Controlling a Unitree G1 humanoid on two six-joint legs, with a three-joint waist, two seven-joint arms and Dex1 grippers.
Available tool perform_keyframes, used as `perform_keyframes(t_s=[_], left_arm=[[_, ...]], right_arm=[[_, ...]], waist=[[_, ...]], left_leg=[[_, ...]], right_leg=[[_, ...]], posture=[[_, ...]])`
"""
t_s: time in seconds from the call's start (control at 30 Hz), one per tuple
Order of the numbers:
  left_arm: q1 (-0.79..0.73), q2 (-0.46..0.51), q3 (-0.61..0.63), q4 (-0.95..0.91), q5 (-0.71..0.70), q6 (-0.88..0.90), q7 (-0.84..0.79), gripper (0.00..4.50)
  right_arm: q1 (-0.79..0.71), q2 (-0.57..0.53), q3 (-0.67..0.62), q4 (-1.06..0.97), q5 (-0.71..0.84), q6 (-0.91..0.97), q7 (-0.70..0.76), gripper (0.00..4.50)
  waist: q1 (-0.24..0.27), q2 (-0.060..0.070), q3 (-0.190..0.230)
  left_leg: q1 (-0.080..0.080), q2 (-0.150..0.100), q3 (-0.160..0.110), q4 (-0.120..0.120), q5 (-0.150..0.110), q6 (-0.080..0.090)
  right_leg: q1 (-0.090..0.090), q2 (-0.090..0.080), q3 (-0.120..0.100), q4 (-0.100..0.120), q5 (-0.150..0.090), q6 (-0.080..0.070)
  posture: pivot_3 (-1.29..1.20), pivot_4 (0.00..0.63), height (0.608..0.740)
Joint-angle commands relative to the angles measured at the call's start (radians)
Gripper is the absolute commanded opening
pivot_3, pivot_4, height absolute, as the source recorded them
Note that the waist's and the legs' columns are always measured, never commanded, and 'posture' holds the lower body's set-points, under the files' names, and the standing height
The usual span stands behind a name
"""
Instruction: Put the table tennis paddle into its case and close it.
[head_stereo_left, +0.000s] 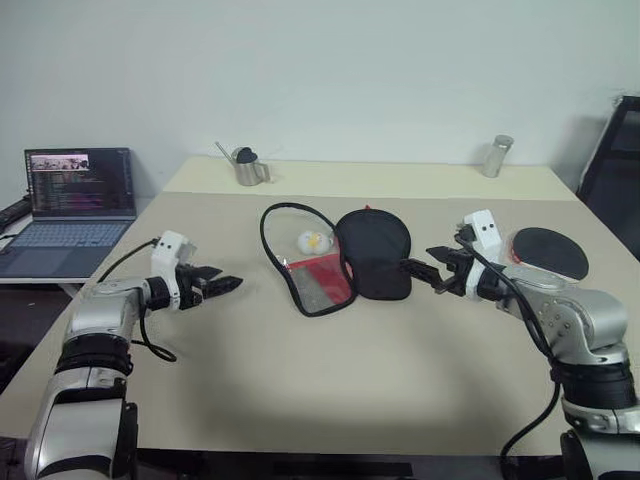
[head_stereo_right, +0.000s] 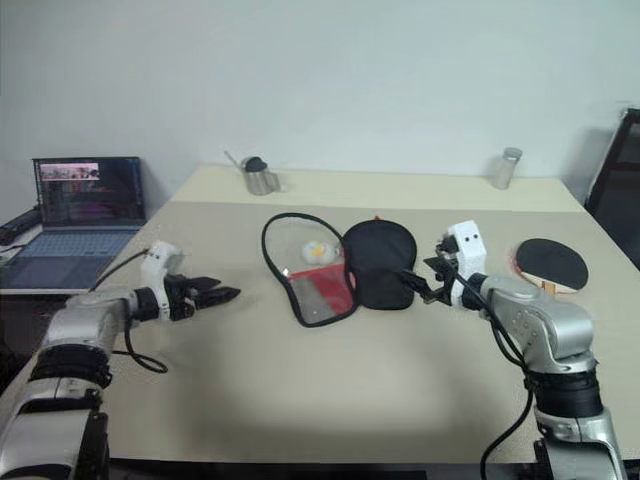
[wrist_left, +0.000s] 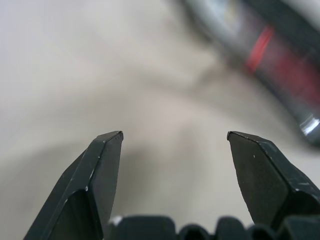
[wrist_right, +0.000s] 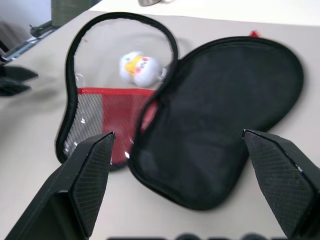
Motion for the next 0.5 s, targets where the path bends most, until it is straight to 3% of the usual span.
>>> perform_keyframes(t_s=[0.03,0.27,0.5], left_arm=[[-0.023,-0.004,0.081,-0.163,-0.123,0.086,0.002,3.62],[-0.051,-0.03,0.105,-0.21,-0.188,0.121,0.035,3.62],[-0.057,-0.049,0.082,-0.224,-0.193,0.115,0.033,3.62]], right_arm=[[-0.032,-0.003,0.074,0.071,-0.119,-0.09,-0.026,4.5],[-0.069,0.102,0.078,0.31,-0.254,-0.272,-0.104,4.5],[-0.132,0.195,0.046,0.521,-0.291,-0.412,-0.109,4.5]], waist=[[-0.001,0.0,0.0],[-0.011,0.0,0.0],[-0.021,0.0,0.0]], left_leg=[[0.0,-0.001,0.0,0.0,0.0,0.0],[0.001,0.0,0.002,-0.001,0.0,0.0],[0.0,0.0,0.011,-0.001,0.0,0.0]], right_leg=[[0.0,-0.001,0.0,0.0,0.0,0.0],[-0.001,0.0,0.001,0.002,0.0,0.0],[-0.01,0.0,0.008,0.01,0.0,0.0]], posture=[[0.0,0.15,0.74],[0.0,0.15,0.74],[0.0,0.15,0.74]])
